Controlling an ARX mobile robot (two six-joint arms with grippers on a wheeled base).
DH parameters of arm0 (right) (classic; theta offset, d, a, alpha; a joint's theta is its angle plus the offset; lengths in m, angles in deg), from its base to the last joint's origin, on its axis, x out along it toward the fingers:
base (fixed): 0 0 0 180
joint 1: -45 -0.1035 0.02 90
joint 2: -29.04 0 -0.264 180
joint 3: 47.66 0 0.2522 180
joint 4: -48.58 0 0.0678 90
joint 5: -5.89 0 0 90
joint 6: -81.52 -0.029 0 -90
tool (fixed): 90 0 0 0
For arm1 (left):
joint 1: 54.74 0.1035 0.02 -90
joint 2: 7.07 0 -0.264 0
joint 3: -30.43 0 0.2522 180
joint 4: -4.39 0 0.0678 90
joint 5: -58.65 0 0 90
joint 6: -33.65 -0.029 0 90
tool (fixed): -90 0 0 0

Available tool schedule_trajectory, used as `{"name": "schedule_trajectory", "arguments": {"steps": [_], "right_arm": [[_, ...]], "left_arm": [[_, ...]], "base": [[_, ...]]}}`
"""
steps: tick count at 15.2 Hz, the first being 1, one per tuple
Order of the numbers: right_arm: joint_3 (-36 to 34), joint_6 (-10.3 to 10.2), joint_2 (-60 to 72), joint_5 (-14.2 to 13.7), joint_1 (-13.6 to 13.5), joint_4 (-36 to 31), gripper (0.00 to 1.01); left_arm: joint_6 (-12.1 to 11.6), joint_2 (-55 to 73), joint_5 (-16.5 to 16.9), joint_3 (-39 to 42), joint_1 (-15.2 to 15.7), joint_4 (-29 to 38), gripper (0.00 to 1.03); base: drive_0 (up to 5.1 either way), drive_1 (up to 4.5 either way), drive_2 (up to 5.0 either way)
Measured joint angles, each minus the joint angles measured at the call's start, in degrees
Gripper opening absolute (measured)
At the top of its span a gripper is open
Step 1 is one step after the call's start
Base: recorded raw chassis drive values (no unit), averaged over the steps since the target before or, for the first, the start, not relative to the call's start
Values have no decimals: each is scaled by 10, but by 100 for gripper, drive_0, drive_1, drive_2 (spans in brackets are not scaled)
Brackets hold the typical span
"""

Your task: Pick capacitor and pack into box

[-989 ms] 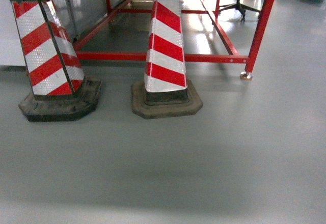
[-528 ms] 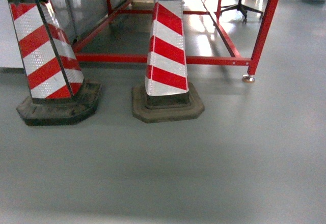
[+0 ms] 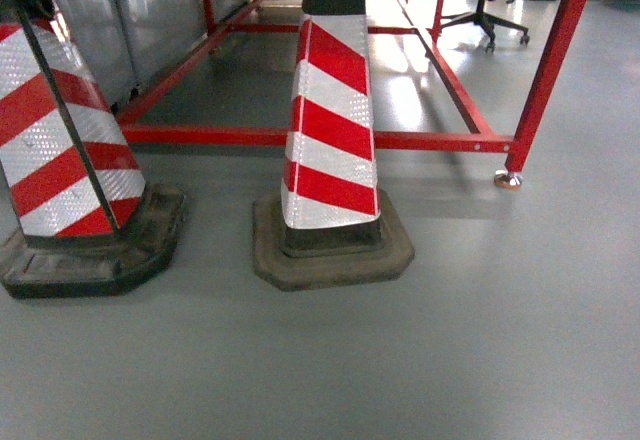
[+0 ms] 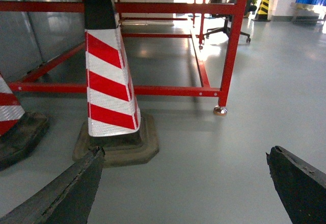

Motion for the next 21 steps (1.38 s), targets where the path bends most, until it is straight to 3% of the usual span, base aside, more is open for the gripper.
{"name": "schedule_trajectory", "arguments": {"steps": [10,21], "right_arm": [[0,0,0,0,0,1,98],[0,0,0,0,0,0,98]], "left_arm": [[0,0,1,0,0,0,43],[0,0,0,0,0,0,43]], "base": [[-4,399,-406],[0,0,0]]}}
